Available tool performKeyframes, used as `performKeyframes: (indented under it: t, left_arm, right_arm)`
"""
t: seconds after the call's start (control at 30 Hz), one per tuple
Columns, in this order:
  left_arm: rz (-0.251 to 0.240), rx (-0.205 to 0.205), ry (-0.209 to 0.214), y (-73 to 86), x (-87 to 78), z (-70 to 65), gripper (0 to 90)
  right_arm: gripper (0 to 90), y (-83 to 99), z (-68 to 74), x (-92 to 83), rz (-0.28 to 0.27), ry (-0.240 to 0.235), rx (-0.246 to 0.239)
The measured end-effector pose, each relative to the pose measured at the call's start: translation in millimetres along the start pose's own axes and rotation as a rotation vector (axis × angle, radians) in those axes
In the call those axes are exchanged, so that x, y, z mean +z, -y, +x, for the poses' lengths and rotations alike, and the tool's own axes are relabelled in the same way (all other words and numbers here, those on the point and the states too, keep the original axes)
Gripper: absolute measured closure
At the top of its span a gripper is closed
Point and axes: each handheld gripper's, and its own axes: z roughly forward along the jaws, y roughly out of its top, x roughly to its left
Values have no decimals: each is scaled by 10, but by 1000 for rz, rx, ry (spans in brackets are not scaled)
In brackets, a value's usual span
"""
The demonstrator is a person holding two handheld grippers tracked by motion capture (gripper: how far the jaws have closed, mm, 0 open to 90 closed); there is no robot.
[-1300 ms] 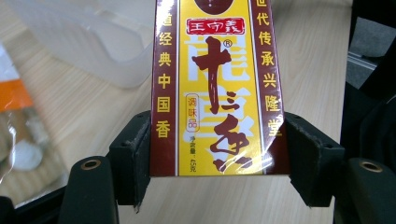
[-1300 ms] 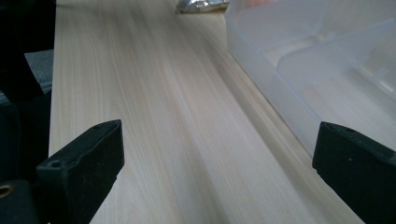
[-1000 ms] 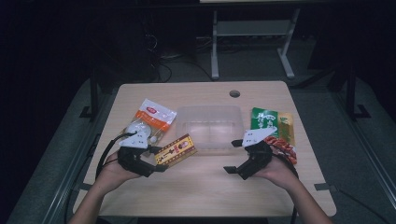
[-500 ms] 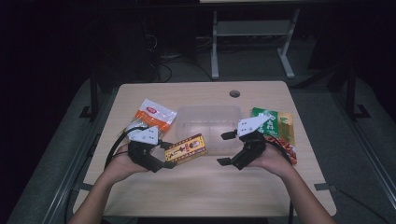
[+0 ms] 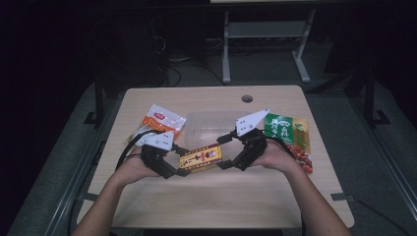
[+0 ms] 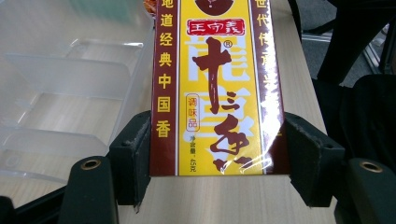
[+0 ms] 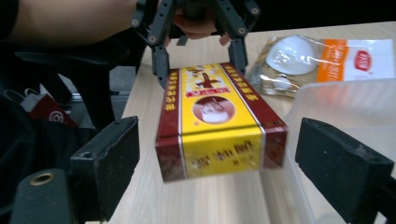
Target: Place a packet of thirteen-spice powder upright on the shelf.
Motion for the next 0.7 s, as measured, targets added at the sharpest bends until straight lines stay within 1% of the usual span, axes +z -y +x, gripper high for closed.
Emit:
performKeyframes:
  t: [0.1, 0.13, 0.2, 0.27, 0.33, 0.43, 0.47, 0.53, 0.57, 0.7]
  left_arm:
    - [-12, -5, 10, 12, 3, 3, 320]
    - [-14, -6, 15, 16, 3, 3, 320]
    - [-15, -3, 14, 27, 7, 3, 320]
    - [-14, -9, 17, 37, 9, 0, 320]
    - [-16, -12, 16, 53, 5, 4, 320]
    - [-30, -19, 27, 68, -8, 16, 320]
    - [-36, -15, 30, 67, -8, 16, 320]
    - [-36, -10, 30, 65, -8, 17, 320]
    - [-36, -10, 35, 65, -5, 11, 320]
    - [-46, -5, 42, 70, -2, 11, 320]
  right_arm:
    - [146, 5, 2, 80, 13, -16, -14]
    - [156, 10, 1, 100, 20, -14, -22]
    - [177, 32, 5, 138, 25, -27, -20]
    - [193, 42, 0, 148, 31, -24, -22]
    - [232, 75, -11, 149, 15, -35, -14]
    - [248, 81, -11, 137, 20, -35, -11]
    - [262, 78, -14, 127, 4, -37, -15]
    - [263, 76, -17, 125, -6, -40, -19]
    - [290, 68, -20, 115, -22, -35, -29]
    - [306, 58, 9, 106, -26, -33, -35]
